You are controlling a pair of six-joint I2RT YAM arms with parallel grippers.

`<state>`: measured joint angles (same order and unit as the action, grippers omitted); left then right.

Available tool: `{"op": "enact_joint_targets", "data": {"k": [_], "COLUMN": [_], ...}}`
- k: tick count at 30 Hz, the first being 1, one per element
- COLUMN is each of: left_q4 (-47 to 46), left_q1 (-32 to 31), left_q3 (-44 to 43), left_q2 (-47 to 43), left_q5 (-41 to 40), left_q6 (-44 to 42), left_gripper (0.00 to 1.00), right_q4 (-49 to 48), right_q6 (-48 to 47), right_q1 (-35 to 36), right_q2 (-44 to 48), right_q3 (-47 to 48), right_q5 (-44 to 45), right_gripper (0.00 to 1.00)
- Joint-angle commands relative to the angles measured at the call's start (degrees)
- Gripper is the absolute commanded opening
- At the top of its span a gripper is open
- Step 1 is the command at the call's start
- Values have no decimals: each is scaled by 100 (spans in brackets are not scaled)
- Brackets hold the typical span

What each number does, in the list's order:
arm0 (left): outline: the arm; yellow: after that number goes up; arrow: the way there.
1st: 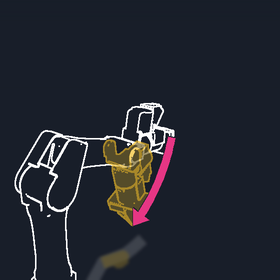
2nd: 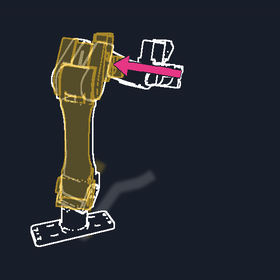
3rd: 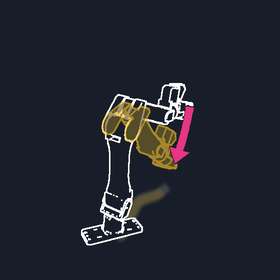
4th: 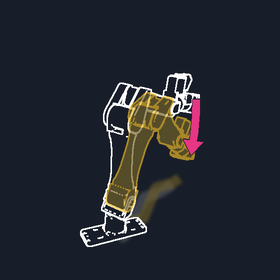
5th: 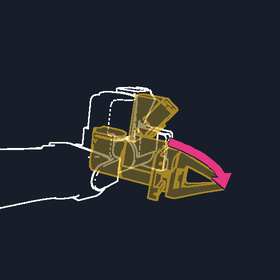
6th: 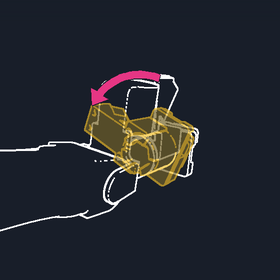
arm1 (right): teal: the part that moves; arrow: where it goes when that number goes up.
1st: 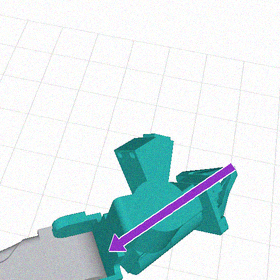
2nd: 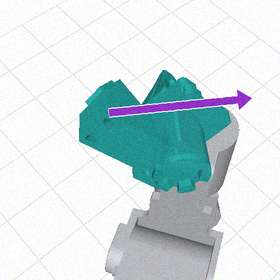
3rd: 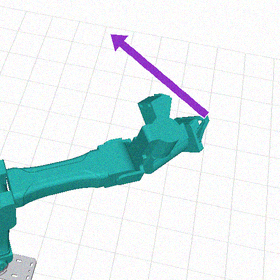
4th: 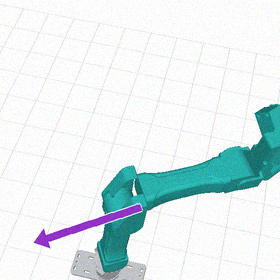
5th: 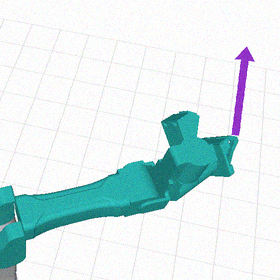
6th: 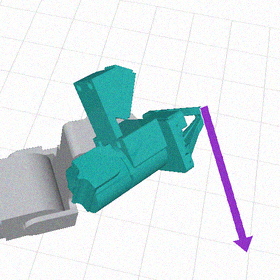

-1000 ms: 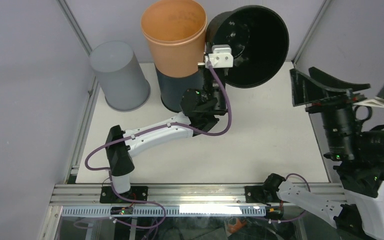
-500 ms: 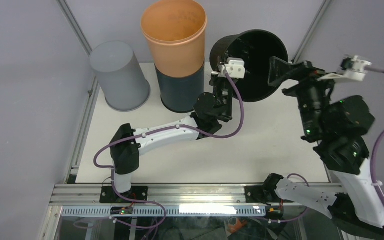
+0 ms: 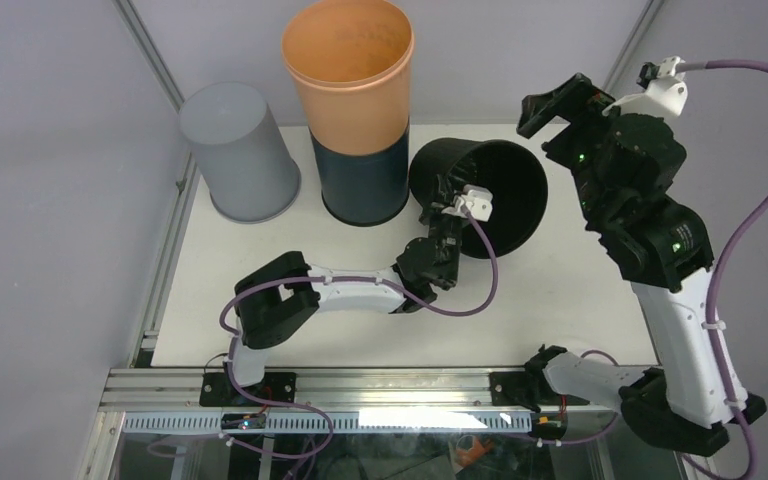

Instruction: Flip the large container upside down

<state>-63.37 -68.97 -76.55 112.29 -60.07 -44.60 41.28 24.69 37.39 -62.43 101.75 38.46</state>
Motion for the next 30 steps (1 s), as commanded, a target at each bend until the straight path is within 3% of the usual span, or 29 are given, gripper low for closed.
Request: {"op": "enact_joint_targets", "data": {"k": [1,2,4,6,9,16,19,27,30], "left_q4": [-1973,-2080,-2178,-2259,-2155,-2151,-2161,-2326,-2510], "left_q1": [-142,-147,-151,-171,-195,-316,-383,-579,-690], "left_q3": [217,254,290,345,427,457,440,413,432], "left_q2": [-101,-57,33,95,132,370,421,525,555], "left_q5": [50,34,-29,-59,-86,-173,-190,-227,-256], "left_q6": [-213,-249,-312,-369,-285,-233,-211,-395,-554], "left_gripper": [0,0,0,0,0,0,0,0,0], "right_q4": [721,931,1125,990,363,199,-441,-1890,-1956], "right_q6": [1186,1585,2173,2643,3072,3656,4217,5242,5193], "right_q1": [-1546,-2401,-3200,-3556,-3615,-3617,-3616,-3537,-3481], "right_q2": [-392,-611,-917,-878,-457,-247,-33,234,165], "right_q3": [345,389,184,-314,-1037,-1664,-2422,-3591,-3575], "right_q5": [-2237,-3151,-4651,-5057,-5088,-5316,-5538,-5303,-5142], "right_gripper": [99,99,100,99,100,100,99,89,86]}}
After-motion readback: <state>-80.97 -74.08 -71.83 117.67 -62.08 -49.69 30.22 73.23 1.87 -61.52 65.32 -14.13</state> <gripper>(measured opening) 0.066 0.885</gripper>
